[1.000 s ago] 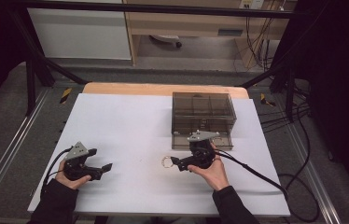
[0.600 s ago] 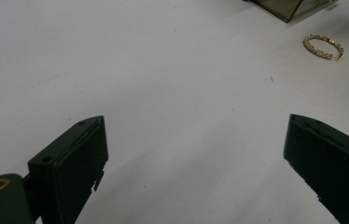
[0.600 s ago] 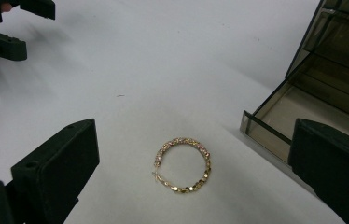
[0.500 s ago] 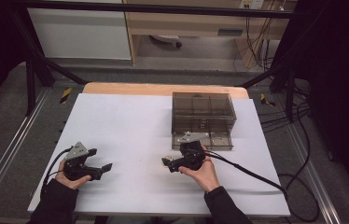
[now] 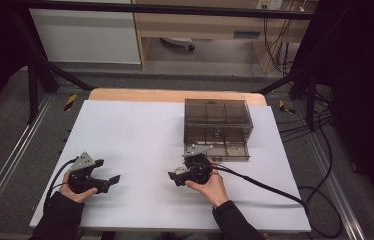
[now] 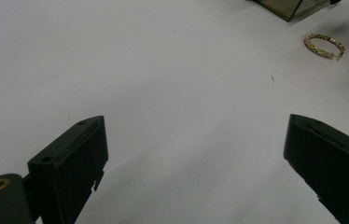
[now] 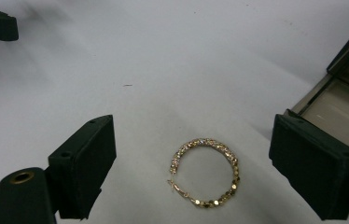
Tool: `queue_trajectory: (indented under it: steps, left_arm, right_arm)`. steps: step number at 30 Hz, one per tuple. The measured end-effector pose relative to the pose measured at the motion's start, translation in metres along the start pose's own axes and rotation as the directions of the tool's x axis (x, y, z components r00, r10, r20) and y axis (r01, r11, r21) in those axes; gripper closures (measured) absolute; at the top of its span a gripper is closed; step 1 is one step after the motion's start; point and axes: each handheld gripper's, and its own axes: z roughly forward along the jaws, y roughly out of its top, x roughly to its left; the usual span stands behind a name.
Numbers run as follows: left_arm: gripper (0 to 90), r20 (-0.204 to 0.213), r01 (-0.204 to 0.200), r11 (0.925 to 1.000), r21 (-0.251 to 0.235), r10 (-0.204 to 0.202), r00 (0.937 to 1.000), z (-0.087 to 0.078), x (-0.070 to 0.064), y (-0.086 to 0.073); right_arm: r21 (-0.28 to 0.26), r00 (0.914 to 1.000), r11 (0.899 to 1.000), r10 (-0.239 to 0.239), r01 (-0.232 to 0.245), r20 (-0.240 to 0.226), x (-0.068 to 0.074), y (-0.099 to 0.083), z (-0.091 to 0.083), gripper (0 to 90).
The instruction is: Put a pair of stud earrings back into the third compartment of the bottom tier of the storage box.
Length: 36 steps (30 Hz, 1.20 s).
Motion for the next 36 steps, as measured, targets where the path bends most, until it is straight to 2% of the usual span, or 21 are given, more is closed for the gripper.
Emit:
queue_trajectory:
  steps: [10, 23, 29, 36]
  left_arm:
    - [6.4, 0.000, 0.000, 1.0000, -0.001, 0.000, 1.0000, 0.000, 0.000, 0.000]
    - [6.4, 0.001, 0.000, 1.0000, -0.001, 0.000, 1.0000, 0.000, 0.000, 0.000]
    - [6.4, 0.001, 0.000, 1.0000, -0.001, 0.000, 1.0000, 0.000, 0.000, 0.000]
    - [6.4, 0.002, 0.001, 1.0000, -0.002, -0.001, 1.0000, 0.000, 0.000, 0.000]
  right_arm:
    - [0.021, 1.0000, 1.000, -0.009, 0.009, 0.003, 0.001, -0.005, 0.008, 32.4]
    - [0.044, 0.9998, 0.999, 0.017, -0.017, -0.009, 0.003, -0.007, 0.010, 52.7]
    - [0.060, 0.9996, 0.998, 0.024, -0.023, -0.011, 0.005, -0.008, 0.013, 59.6]
    - [0.072, 1.0000, 0.997, 0.006, -0.006, -0.003, 0.008, -0.008, 0.018, 66.9]
